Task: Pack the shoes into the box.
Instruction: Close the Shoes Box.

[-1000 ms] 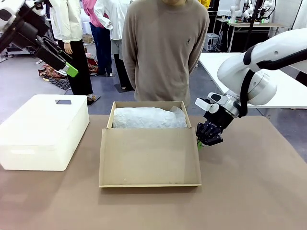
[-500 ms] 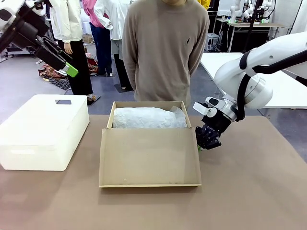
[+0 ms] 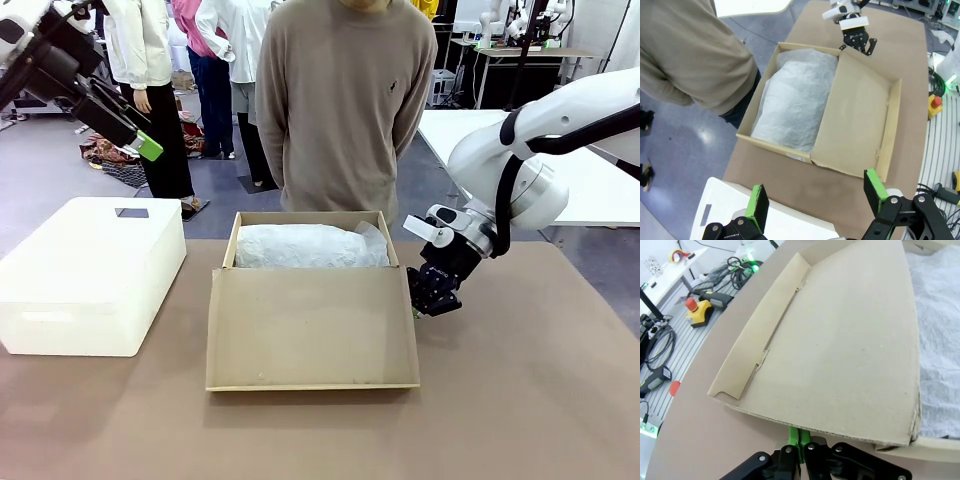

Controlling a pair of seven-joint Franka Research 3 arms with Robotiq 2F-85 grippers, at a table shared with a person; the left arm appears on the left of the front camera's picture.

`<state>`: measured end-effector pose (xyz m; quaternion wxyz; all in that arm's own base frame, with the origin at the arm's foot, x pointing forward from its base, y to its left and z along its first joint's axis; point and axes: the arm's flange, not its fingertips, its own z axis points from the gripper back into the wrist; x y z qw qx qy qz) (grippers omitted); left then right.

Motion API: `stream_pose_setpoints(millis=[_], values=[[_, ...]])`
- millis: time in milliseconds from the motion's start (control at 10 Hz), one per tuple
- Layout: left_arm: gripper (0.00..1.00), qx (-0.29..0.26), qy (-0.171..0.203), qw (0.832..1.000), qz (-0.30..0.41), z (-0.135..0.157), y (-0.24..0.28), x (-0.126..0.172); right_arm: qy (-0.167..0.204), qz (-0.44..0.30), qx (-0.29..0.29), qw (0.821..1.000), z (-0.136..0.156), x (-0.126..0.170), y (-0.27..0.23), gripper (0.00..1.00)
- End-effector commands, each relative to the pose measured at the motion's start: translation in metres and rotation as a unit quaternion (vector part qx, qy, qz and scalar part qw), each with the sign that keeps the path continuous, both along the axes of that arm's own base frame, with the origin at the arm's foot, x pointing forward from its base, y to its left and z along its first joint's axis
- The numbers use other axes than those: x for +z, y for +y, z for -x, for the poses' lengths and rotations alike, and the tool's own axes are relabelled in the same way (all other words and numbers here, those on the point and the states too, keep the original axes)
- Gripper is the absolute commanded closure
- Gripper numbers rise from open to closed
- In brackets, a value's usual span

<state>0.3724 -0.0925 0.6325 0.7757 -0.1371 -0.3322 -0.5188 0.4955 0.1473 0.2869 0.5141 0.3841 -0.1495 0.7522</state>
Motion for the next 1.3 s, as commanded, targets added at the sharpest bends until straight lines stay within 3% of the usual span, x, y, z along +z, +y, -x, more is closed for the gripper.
stream_pose_setpoints(millis=[0,700,1200], values=[[0.0,-0.003,0.002,1.0,0.008,0.001,0.0,0.001,-0.012,-0.045,0.011,0.999,0.007,-0.002,-0.005,1.0],[0.0,-0.003,0.002,1.0,0.008,0.001,0.0,0.001,0.022,-0.118,0.0,0.993,0.02,0.009,-0.016,1.0],[0.0,-0.003,0.002,1.0,0.008,0.001,0.0,0.001,0.003,-0.194,-0.026,0.981,0.03,0.024,-0.029,1.0]])
